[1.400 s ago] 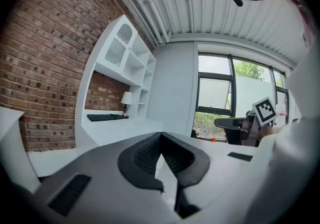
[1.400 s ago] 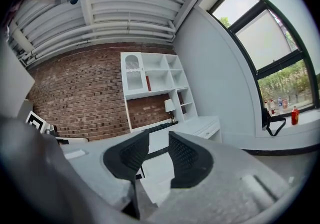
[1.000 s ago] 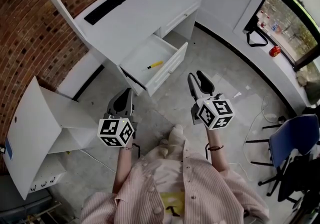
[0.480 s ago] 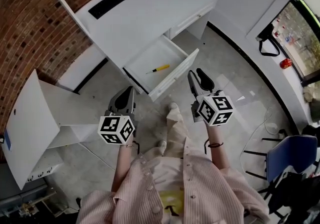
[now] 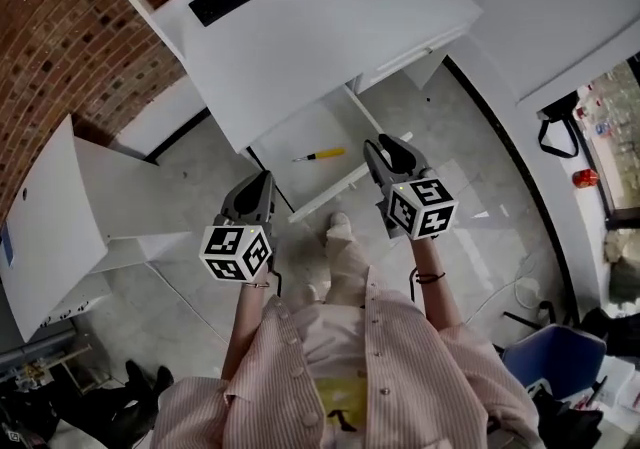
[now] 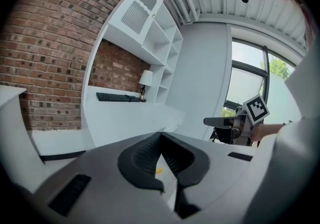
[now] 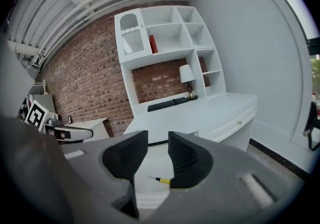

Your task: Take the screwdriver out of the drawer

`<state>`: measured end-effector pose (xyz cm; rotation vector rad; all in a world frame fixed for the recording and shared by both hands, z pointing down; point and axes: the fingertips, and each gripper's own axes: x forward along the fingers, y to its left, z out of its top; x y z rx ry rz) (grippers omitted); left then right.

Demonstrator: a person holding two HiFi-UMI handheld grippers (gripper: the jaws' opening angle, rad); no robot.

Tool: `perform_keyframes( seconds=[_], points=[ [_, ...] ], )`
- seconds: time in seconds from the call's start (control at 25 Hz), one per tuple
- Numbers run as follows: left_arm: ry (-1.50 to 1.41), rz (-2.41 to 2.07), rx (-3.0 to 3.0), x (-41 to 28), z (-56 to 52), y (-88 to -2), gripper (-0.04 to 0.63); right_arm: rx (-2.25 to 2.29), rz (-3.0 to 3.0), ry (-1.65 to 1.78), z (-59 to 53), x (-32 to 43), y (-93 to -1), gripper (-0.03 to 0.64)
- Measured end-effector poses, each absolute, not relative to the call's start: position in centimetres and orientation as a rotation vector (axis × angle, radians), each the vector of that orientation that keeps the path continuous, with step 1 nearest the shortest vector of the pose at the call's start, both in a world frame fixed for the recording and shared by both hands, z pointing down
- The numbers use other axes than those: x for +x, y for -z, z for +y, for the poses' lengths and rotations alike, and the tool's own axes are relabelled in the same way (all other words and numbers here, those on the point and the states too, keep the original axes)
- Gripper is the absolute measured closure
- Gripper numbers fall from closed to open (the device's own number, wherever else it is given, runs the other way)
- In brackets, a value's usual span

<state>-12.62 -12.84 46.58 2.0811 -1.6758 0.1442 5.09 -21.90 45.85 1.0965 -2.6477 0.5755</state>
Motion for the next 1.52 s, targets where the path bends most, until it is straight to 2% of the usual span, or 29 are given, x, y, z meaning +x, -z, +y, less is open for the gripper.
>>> perform_keyframes(
  seconds=[0.64,1.52],
  points=[
    [-0.173,-1.721,1.803,-12.4,-19.4,-54.1,0.597,0.495,-2.507,-0.460,-29.6,0.5,-54.8,0.499],
    [-0.248,-1.519,1.632,-14.4,-21.2,-65.7,0.597,-0.121,-2.052,-0.217,-27.4,-8.1,-70.7,0.499]
  ],
)
